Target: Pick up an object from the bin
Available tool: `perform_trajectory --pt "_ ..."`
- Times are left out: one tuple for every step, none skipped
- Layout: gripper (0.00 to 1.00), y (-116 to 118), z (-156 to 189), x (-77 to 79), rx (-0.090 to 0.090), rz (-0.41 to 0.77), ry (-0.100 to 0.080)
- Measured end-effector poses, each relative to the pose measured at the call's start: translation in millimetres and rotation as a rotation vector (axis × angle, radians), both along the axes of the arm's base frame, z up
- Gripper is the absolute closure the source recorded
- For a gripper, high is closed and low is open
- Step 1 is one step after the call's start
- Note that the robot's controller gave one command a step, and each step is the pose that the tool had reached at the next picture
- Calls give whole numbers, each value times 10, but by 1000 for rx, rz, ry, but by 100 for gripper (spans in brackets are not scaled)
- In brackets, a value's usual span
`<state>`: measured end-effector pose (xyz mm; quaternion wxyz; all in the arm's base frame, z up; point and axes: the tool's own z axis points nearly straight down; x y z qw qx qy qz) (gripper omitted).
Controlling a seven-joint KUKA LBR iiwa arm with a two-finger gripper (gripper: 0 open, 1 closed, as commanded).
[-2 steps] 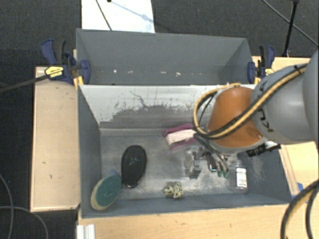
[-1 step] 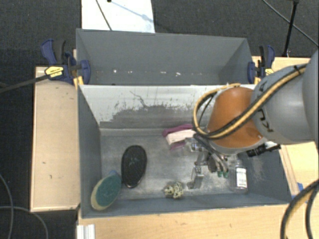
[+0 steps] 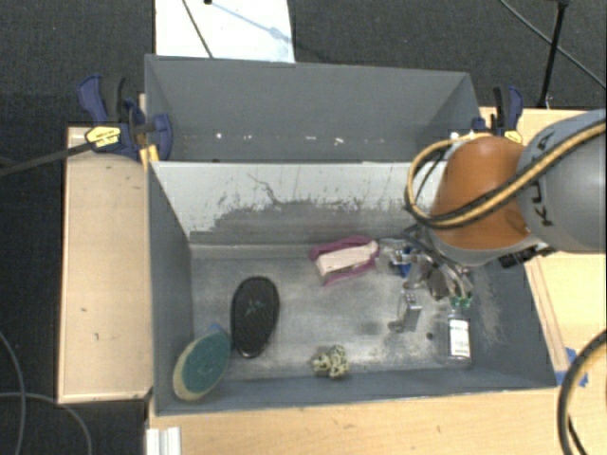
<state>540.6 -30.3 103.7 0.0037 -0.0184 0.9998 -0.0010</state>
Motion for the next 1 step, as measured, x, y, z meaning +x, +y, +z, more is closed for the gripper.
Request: perform_trajectory --pt "0 -801 -261 273 -1 6 0"
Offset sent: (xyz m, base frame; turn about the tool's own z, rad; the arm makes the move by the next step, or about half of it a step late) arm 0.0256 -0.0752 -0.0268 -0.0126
